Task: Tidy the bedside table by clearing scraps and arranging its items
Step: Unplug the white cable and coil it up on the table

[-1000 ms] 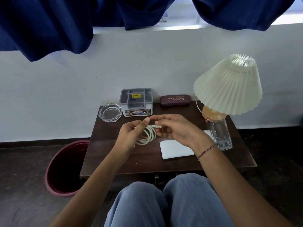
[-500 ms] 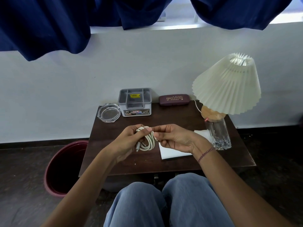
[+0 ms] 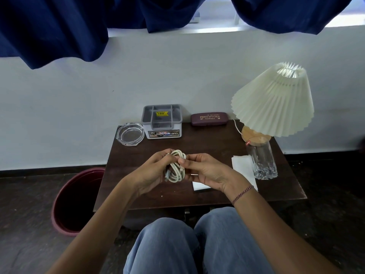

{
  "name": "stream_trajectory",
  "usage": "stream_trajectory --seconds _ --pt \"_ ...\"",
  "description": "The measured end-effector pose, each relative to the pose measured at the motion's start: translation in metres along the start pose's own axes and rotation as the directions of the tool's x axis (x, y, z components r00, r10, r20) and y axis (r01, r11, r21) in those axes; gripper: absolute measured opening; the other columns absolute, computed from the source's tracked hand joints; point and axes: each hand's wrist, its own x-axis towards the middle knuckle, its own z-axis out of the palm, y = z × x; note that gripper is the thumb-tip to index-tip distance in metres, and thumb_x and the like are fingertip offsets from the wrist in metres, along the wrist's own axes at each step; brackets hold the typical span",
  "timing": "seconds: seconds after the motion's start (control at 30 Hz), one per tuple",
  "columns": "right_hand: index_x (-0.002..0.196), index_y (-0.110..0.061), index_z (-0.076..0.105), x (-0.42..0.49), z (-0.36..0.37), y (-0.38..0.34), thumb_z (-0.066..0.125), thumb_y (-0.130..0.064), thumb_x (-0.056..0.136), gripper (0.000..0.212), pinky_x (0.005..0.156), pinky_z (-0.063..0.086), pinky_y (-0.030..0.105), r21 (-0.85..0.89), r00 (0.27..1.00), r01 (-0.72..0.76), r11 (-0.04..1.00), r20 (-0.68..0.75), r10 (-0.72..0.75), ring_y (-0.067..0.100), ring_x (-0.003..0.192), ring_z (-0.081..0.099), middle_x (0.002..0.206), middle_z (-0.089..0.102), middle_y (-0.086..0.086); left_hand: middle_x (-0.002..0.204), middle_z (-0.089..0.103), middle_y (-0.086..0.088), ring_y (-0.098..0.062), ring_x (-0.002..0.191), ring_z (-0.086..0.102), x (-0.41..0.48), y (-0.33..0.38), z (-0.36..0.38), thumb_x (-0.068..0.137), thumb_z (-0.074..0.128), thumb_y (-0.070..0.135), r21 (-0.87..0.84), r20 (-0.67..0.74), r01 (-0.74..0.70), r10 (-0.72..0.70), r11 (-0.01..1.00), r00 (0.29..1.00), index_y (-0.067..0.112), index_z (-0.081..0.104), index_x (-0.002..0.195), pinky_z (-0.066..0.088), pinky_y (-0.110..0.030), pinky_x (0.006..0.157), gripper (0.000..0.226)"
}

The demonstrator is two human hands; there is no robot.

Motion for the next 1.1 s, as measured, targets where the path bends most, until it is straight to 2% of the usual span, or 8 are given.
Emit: stream_trajectory --seconds 0.17,0.3,0.4,0.57,0.67,0.87,1.0,1.1 --pt "0.092 -0.010 0.066 0.007 0.004 0.005 0.072 -0.033 0.062 0.038 0.079 0.055 0.031 0.131 0.993 0.050 0.990 -0.114 -0.035 0.014 0.073 0.065 0.078 0.068 0.003 0.064 0.059 -0.001 -0.008 0.052 0.058 0.001 0.002 0.002 0.090 0.036 0.006 -0.050 0.030 0.063 -0.061 0.997 0.998 0.008 0.048 0.098 0.047 -0.020 0.045 0.015" --pt "0.077 -0.015 0.062 0.009 0.007 0.004 0.068 -0.024 0.080 0.011 0.065 0.057 0.026 0.107 0.989 0.063 0.992 -0.138 -0.048 0.010 0.061 0.064 0.064 0.065 -0.002 0.053 0.061 0.008 -0.001 0.047 0.056 0.002 -0.003 0.004 0.092 0.034 0.008 -0.011 0.011 0.027 -0.027 1.000 1.000 0.011 0.048 0.091 0.047 -0.018 0.047 0.015" --pt "0.066 -0.019 0.053 0.010 0.006 0.001 0.061 -0.021 0.088 0.023 0.059 0.052 0.020 0.044 0.989 0.057 0.997 -0.137 -0.050 0.007 0.055 0.057 0.056 0.055 -0.006 0.053 0.059 0.008 0.000 0.044 0.053 0.002 -0.004 0.003 0.091 0.032 0.006 -0.029 -0.006 0.002 -0.002 1.000 1.000 0.009 0.048 0.090 0.046 -0.017 0.047 0.017" --pt "0.073 -0.019 0.054 0.008 0.003 -0.003 0.052 -0.019 0.093 0.020 0.061 0.051 0.019 0.065 0.997 0.034 0.997 -0.078 -0.029 0.006 0.063 0.058 0.068 0.060 -0.005 0.059 0.060 0.001 -0.004 0.041 0.047 0.004 -0.002 -0.001 0.087 0.032 0.005 -0.106 -0.069 -0.011 0.004 0.994 0.998 0.008 0.050 0.087 0.044 -0.016 0.043 0.018" --pt "0.076 -0.018 0.054 0.010 0.004 0.000 0.055 -0.011 0.091 0.016 0.068 0.045 0.025 -0.046 0.986 0.088 0.995 -0.137 -0.093 0.012 0.068 0.056 0.074 0.058 0.000 0.064 0.055 -0.002 -0.005 0.044 0.048 0.006 -0.005 -0.002 0.089 0.034 0.009 -0.125 -0.083 -0.004 -0.006 0.992 0.997 0.008 0.050 0.087 0.045 -0.017 0.045 0.016" --pt "0.070 -0.015 0.055 0.015 0.012 0.009 0.063 0.003 0.080 0.022 0.055 0.047 0.025 -0.343 0.863 0.121 0.932 -0.428 -0.270 0.017 0.063 0.056 0.065 0.059 0.001 0.068 0.058 -0.003 -0.015 0.066 0.056 0.025 -0.021 0.002 0.088 0.054 0.040 0.292 -0.311 -0.066 0.160 0.954 0.937 0.012 0.054 0.078 0.047 -0.028 0.065 0.029" --pt "0.102 -0.007 0.064 0.012 0.011 0.010 0.054 0.005 0.085 0.023 0.070 0.052 0.023 -0.401 0.907 0.136 0.906 -0.317 -0.277 0.017 0.082 0.061 0.086 0.065 0.003 0.057 0.057 0.005 -0.001 0.049 0.051 0.029 -0.025 -0.002 0.084 0.059 0.044 0.484 -0.421 -0.064 0.296 0.873 0.857 0.009 0.058 0.073 0.043 -0.014 0.052 0.037" --pt "0.121 -0.001 0.057 0.003 0.003 0.008 0.046 0.003 0.093 0.030 0.082 0.055 0.021 -0.073 0.981 0.152 0.986 -0.114 -0.160 0.012 0.090 0.064 0.100 0.064 0.006 0.058 0.054 0.000 -0.011 0.054 0.050 0.029 -0.025 -0.006 0.084 0.059 0.045 0.516 -0.476 -0.052 0.336 0.855 0.813 -0.001 0.056 0.075 0.043 -0.026 0.058 0.047"
